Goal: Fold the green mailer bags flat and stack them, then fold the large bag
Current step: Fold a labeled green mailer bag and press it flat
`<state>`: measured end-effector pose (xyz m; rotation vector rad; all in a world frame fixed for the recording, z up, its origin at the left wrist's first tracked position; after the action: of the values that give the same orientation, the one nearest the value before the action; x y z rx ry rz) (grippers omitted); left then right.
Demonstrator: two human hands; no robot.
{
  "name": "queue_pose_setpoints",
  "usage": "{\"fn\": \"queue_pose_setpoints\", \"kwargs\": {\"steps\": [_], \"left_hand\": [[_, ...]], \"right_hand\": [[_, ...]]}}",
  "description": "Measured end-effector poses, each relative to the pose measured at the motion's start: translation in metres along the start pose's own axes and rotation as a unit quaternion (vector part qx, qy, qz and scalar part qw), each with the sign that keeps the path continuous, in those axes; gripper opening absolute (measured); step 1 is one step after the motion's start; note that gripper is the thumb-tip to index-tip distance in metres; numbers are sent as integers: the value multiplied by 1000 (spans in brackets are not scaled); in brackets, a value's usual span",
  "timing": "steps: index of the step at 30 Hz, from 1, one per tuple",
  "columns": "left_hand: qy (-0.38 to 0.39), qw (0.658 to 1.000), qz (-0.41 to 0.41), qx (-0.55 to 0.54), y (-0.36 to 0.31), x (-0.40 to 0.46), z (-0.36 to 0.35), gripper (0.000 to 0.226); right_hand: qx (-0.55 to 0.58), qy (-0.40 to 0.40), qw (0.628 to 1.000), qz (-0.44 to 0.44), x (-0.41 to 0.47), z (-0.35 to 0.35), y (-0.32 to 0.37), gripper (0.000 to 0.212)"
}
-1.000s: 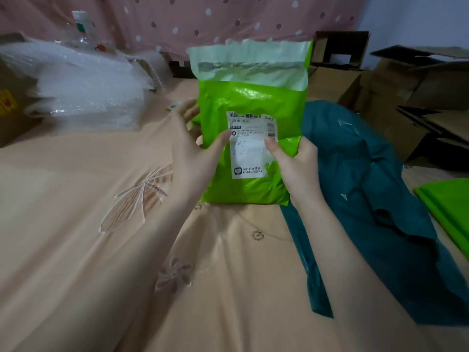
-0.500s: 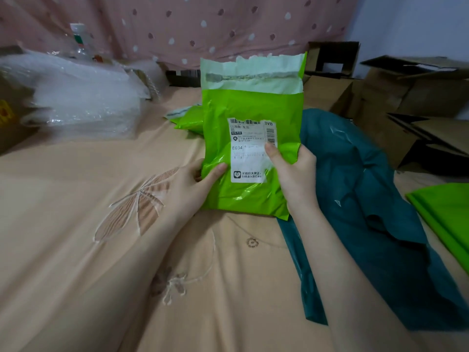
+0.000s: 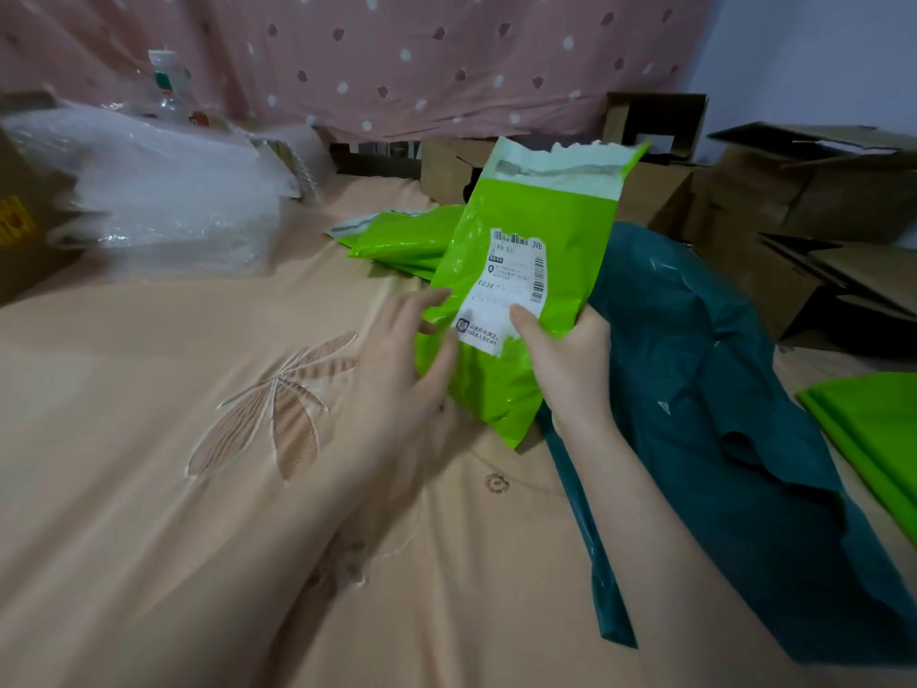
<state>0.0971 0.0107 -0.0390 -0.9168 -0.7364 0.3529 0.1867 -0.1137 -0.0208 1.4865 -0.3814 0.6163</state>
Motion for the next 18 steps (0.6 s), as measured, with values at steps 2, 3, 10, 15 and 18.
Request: {"fn": "queue_pose_setpoints", "kwargs": {"steps": [2,3,10,15,18], "left_hand": [[44,998,-20,32,-10,-6,-6,42],[60,997,-19,44,-13,-9,-8,48],[69,996,28,-47,-25,-10,-1,65],[39,981,59,-181,-23,0,4,20],[53,961,124,-240,-21,4,12,27]], "right_hand": [[7,2,1000,6,-3,-4,5,7],[15,9,1000,9,-6,-7,7,10],[144,133,980,47,-20,-20,27,44],[108,167,979,36,-20,-20,27,27],[36,127,990,52,-14,-15,19,23]]}}
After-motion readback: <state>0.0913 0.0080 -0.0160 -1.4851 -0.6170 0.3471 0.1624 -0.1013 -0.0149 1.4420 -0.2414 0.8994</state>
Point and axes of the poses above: each hand's wrist, its own x-axis towards the middle knuckle, its own z-axis out of the back of the hand, y = z × x, the point moved 1 cm from there along x, towards the middle knuckle, and after that the axes turned 15 degrees about z, right-handed, at the moved point
